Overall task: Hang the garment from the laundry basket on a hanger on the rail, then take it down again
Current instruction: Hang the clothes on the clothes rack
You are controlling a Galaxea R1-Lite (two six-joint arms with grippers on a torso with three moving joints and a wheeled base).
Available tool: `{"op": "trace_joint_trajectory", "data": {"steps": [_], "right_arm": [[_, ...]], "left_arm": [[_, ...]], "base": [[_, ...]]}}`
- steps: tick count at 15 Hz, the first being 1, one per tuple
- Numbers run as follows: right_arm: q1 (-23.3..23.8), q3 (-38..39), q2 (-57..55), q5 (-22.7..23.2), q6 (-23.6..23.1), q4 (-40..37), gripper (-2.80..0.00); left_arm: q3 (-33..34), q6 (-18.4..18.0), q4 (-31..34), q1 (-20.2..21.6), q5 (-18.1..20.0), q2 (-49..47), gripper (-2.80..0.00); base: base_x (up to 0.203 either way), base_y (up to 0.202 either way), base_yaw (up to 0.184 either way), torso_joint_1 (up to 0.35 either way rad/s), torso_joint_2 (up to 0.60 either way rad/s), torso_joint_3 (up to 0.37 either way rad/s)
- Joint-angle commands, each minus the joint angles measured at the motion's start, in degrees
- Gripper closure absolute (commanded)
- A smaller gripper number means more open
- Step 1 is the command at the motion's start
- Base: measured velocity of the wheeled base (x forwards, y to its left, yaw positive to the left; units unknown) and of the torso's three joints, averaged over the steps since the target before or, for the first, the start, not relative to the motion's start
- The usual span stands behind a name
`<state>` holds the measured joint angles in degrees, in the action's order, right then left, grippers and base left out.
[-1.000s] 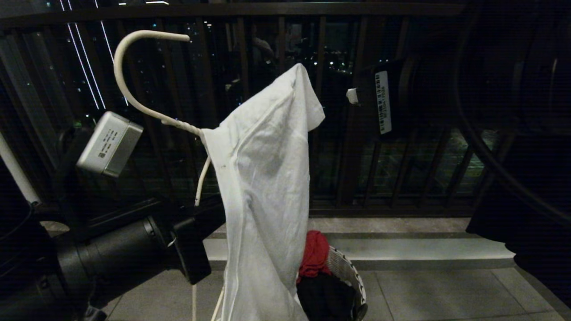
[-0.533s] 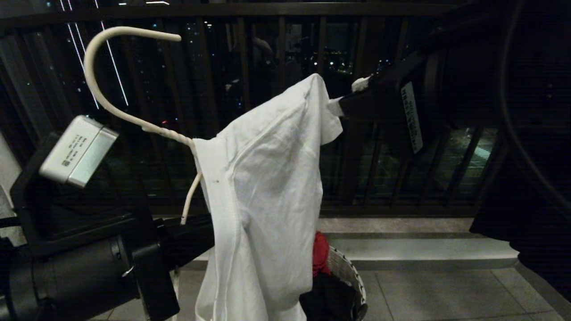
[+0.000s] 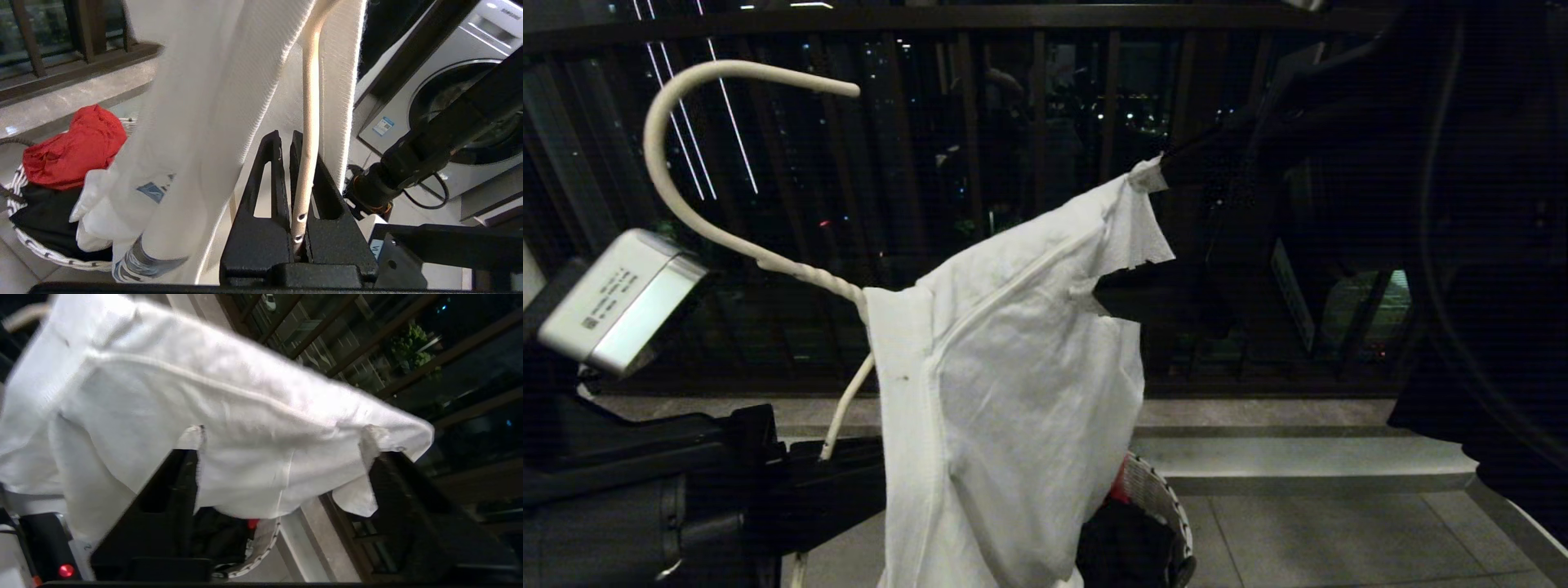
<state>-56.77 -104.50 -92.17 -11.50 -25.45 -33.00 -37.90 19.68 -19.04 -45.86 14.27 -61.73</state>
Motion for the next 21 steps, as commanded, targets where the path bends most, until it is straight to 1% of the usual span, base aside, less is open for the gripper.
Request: {"op": "trace_joint_trajectory", "data": {"steps": [1,4,6,8,11,14,16,18,21], "right_arm": [[-0.09,0.0,-0.55,-0.05,-1.03,-0.28,-2.8],[-0.18,0.77,-1.02,0.15,-2.5,-0.84,-2.8],[-0.34,0.79,-1.08,1.57,-2.76,-0.84,-2.8],[-0.97,1.23,-1.25,1.83,-3.61,-0.84,-2.8],[-1.15,1.05,-2.0,1.92,-4.48,-0.66,-2.8],[-1.24,2.17,-2.92,2.16,-4.96,-0.84,-2.8],[-1.15,2.28,-3.61,3.32,-4.97,-0.75,-2.8],[-0.78,2.02,-5.31,3.98,-4.96,-0.66,-2.8],[-0.36,1.75,-5.19,6.37,-4.96,-0.73,-2.8]], "left_arm": [[-0.11,0.14,0.52,-0.02,0.85,0.3,0.0],[-0.42,0.1,2.61,-0.11,2.21,0.39,0.0],[-0.33,0.01,2.86,-0.11,2.91,0.3,0.0],[-0.51,-0.25,4.82,-0.11,4.38,0.53,0.0],[-0.51,-0.41,5.51,-0.28,4.71,1.09,0.0],[-1.37,-0.77,8.37,-0.63,4.78,1.6,0.0],[-1.56,-2.12,9.57,-0.94,5.49,2.1,0.0],[-1.65,-2.73,10.54,-0.98,5.59,2.06,0.0],[-1.51,-3.8,11.31,-1.07,5.72,2.69,0.0]], "base": [[0.0,0.0,0.0,0.0,0.0,0.0],[0.0,0.0,0.0,0.0,0.0,0.0],[0.0,0.0,0.0,0.0,0.0,0.0],[0.0,0.0,0.0,0.0,0.0,0.0],[0.0,0.0,0.0,0.0,0.0,0.0],[0.0,0.0,0.0,0.0,0.0,0.0],[0.0,0.0,0.0,0.0,0.0,0.0],[0.0,0.0,0.0,0.0,0.0,0.0],[0.0,0.0,0.0,0.0,0.0,0.0]]}}
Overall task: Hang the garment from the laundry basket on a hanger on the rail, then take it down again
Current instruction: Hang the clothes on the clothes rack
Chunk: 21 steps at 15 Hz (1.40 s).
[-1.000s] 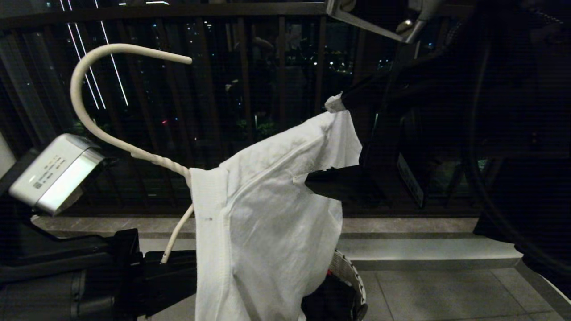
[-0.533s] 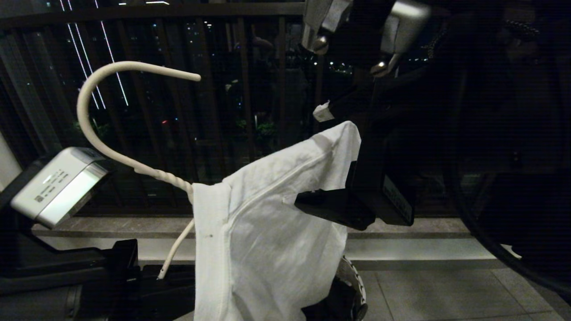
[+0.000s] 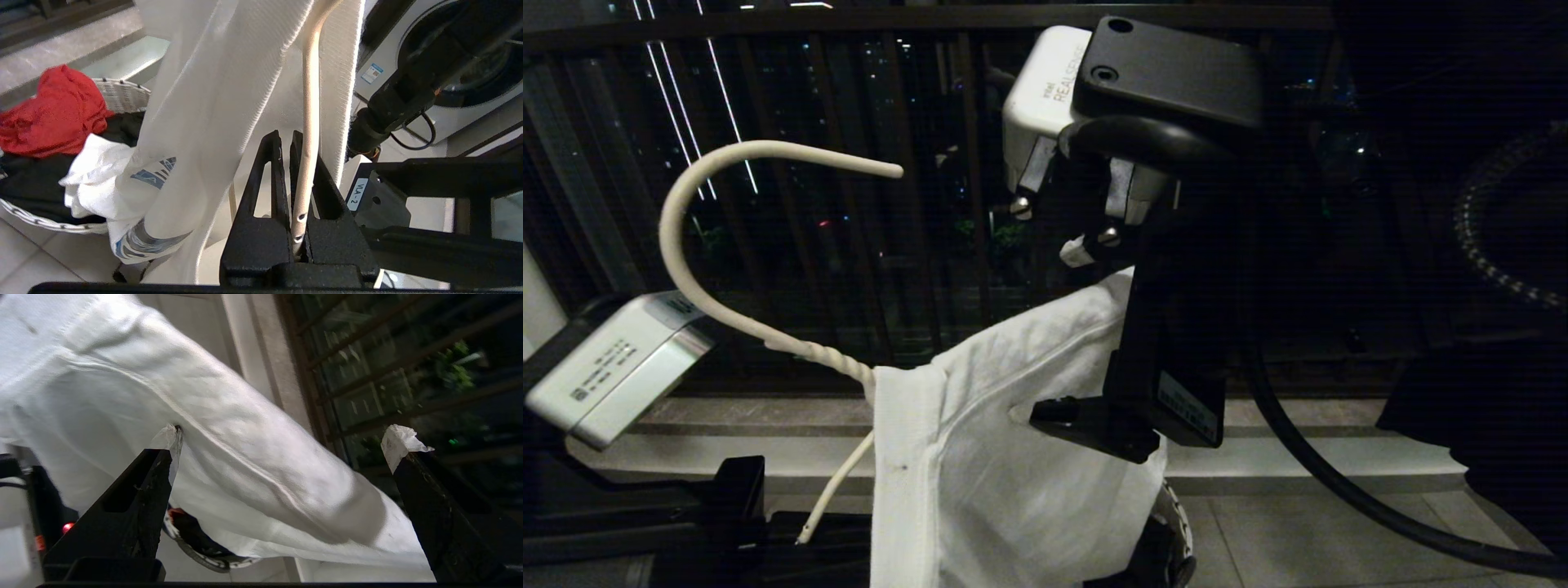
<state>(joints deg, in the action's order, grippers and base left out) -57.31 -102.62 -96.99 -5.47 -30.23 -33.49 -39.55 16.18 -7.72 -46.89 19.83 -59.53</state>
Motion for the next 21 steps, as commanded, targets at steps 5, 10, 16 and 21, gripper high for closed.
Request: {"op": "trace_joint_trajectory", "data": {"steps": [5,10,16,21], "right_arm": [[0.35,1.42,1.34,5.59,0.32,-3.5,-2.8],[0.53,1.55,1.63,8.37,1.05,-4.83,-2.8],[0.53,1.2,1.54,9.7,1.15,-4.83,0.0],[0.53,1.28,1.45,10.04,1.58,-4.84,0.0]], "left_arm": [[1.13,-1.59,-0.02,0.04,3.28,3.45,0.0],[2.01,-1.94,-0.45,0.04,3.37,4.24,0.0],[2.19,-2.03,-0.81,0.13,3.28,4.42,0.0],[2.19,-2.11,-1.71,0.39,3.19,4.86,0.0]], "base": [[0.0,0.0,0.0,0.0,0.0,0.0],[0.0,0.0,0.0,0.0,0.0,0.0],[0.0,0.0,0.0,0.0,0.0,0.0],[0.0,0.0,0.0,0.0,0.0,0.0]]}}
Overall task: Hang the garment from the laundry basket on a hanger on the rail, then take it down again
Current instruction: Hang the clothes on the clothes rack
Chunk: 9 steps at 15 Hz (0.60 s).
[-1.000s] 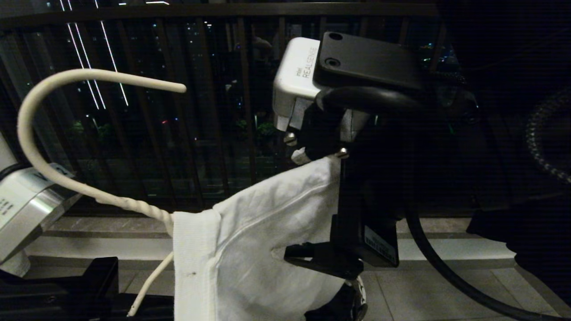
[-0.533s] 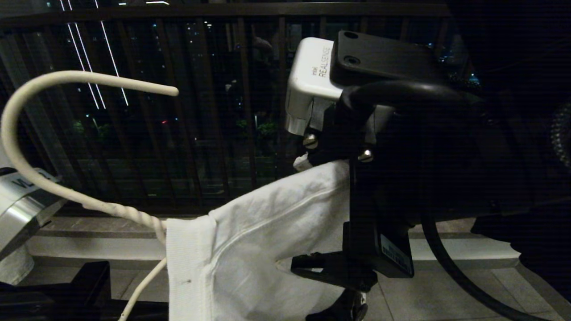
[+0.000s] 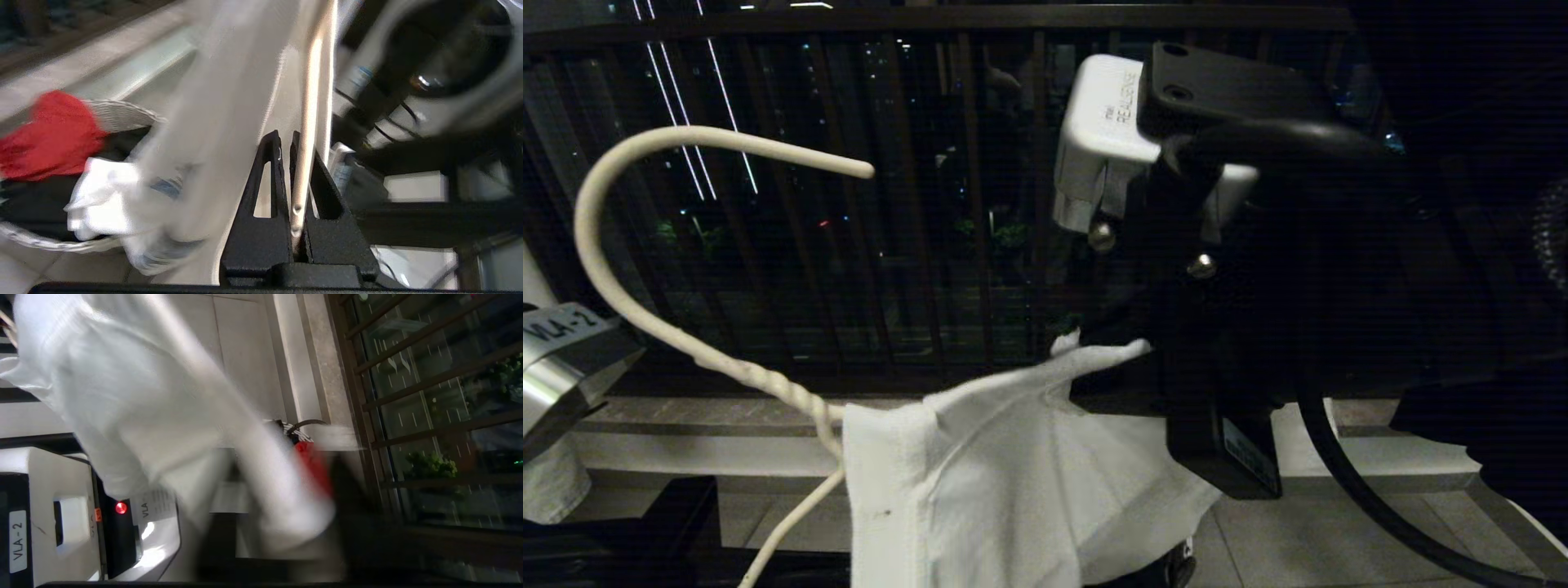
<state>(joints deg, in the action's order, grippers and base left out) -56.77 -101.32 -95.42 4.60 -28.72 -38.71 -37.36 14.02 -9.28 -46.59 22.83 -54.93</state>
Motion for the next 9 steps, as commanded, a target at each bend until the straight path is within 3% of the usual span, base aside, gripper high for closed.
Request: {"op": "trace_joint_trajectory", "data": {"steps": [1,8,9], "right_arm": [[-0.01,-0.01,-0.12,0.04,0.0,0.3,0.0],[-0.01,-0.19,1.55,1.55,0.07,-1.02,0.0],[-0.01,-0.19,1.74,1.55,0.07,-1.11,0.0]], "left_arm": [[-0.07,0.04,-0.2,0.41,0.2,0.5,0.0],[0.07,-1.28,-0.21,1.5,0.11,0.21,0.0],[0.1,-1.53,-0.21,1.5,0.11,0.18,-2.8]], "base": [[0.0,0.0,0.0,0.0,0.0,0.0],[0.0,0.0,0.0,0.0,0.0,0.0],[0.0,0.0,0.0,0.0,0.0,0.0]]}}
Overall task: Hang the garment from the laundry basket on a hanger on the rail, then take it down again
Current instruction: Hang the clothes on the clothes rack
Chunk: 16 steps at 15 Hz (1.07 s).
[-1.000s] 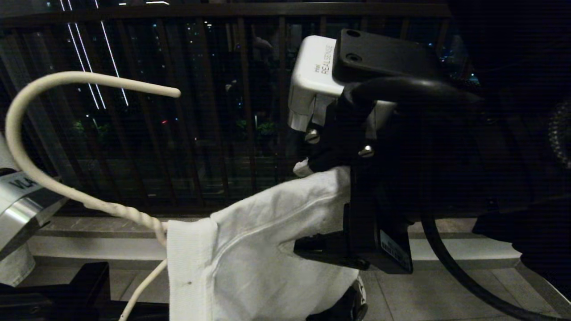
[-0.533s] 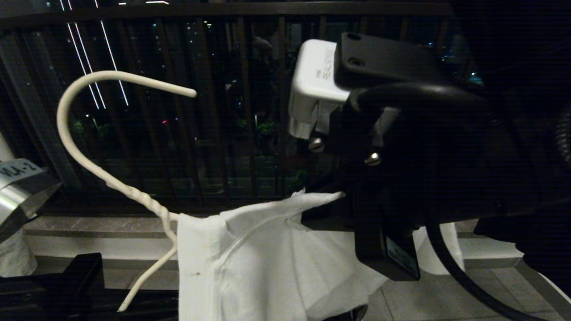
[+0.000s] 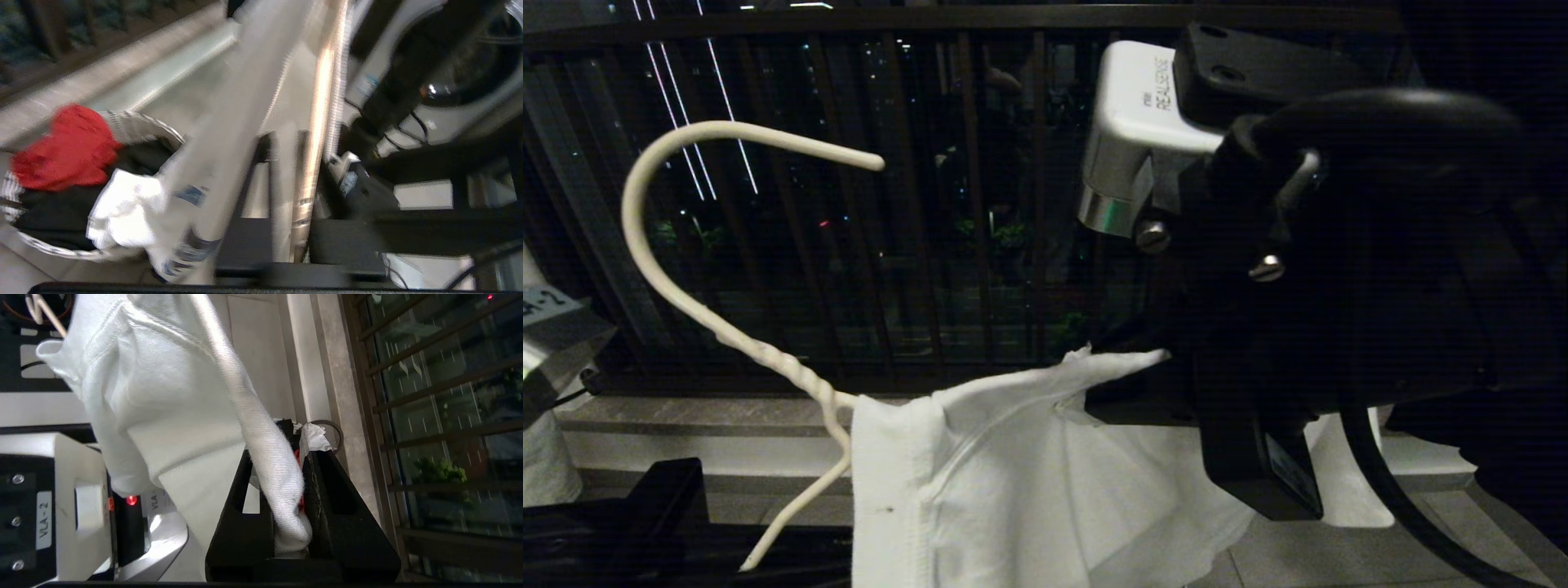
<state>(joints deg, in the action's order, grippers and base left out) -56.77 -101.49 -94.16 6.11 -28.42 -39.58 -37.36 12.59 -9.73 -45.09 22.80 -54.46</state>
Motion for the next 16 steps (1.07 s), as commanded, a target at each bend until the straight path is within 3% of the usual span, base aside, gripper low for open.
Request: {"op": "trace_joint_trajectory", "data": {"steps": [1,5,11,16], "right_arm": [[0.02,0.06,0.57,0.04,-0.24,-0.26,0.0],[0.08,0.24,1.39,0.04,-0.24,-1.81,0.0],[0.52,0.5,3.2,0.04,0.03,-3.57,0.0],[0.52,0.5,3.81,-0.57,0.03,-3.57,0.0]], "left_arm": [[0.1,-0.29,0.24,0.01,0.14,-0.3,-2.8],[-0.22,-0.29,0.19,0.09,-0.08,0.29,-2.8],[-2.46,-1.97,0.33,3.37,-0.49,5.85,-2.8],[-5.98,-1.76,0.24,6.6,-6.72,5.07,-2.8]], "base": [[0.0,0.0,0.0,0.0,0.0,0.0],[0.0,0.0,0.0,0.0,0.0,0.0],[0.0,0.0,0.0,0.0,0.0,0.0],[0.0,0.0,0.0,0.0,0.0,0.0]]}}
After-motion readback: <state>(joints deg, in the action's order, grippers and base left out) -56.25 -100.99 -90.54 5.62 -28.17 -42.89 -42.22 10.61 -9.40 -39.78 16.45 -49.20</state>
